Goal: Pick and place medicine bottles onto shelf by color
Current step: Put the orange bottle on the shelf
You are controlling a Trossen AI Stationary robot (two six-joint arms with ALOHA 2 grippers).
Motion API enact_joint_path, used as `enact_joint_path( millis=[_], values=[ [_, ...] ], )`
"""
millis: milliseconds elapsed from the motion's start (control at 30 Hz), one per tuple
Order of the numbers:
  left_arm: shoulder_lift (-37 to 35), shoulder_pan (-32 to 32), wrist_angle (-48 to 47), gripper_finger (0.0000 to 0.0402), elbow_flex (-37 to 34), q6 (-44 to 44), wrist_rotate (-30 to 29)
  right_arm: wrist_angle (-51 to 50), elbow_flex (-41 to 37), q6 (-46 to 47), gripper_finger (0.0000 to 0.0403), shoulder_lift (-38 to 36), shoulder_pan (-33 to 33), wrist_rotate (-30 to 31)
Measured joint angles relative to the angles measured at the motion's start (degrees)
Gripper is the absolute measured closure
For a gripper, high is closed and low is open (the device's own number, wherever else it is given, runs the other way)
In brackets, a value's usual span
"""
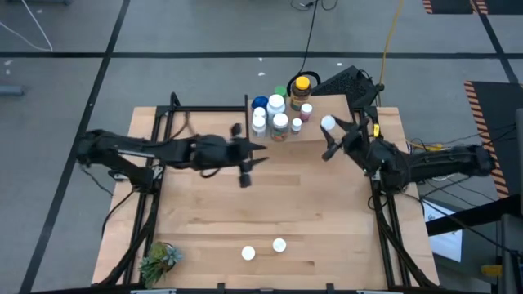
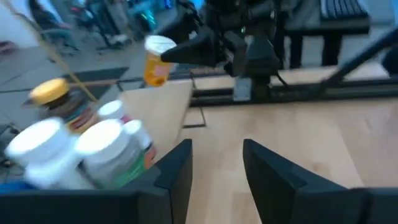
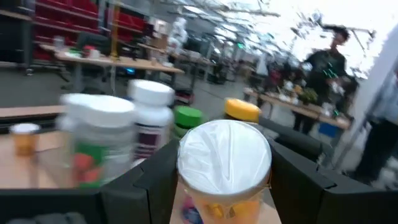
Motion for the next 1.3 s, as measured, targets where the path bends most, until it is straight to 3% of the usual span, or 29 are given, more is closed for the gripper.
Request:
enact_joint_path(
  millis=[233,367,500,867,1300],
  values=[
    [-11.6,1.1,10.4,0.0257,-19.6,-5.6,-7.3,-3.7,2.5,10.4,0.0201,3.5,-20.9,-17.5],
    [-14.8,3.0,13.6,0.0257,-25.9,-7.3,-10.3,-4.0,3.8,16.0,0.0201,9.8,-31.1,-29.2],
    [-16.4,5.3,16.6,0.0257,-28.4,-7.4,-10.4,-2.9,5.4,18.0,0.0201,16.3,-37.8,-34.9],
    [-16.1,9.0,15.6,0.0256,-28.6,-7.1,-9.9,-0.8,10.3,20.3,0.0201,27.6,-45.4,-45.3],
    [-16.1,9.2,14.5,0.0256,-28.6,-7.1,-9.8,-3.9,10.4,20.3,0.0132,24.7,-45.5,-45.3]
  ],
)
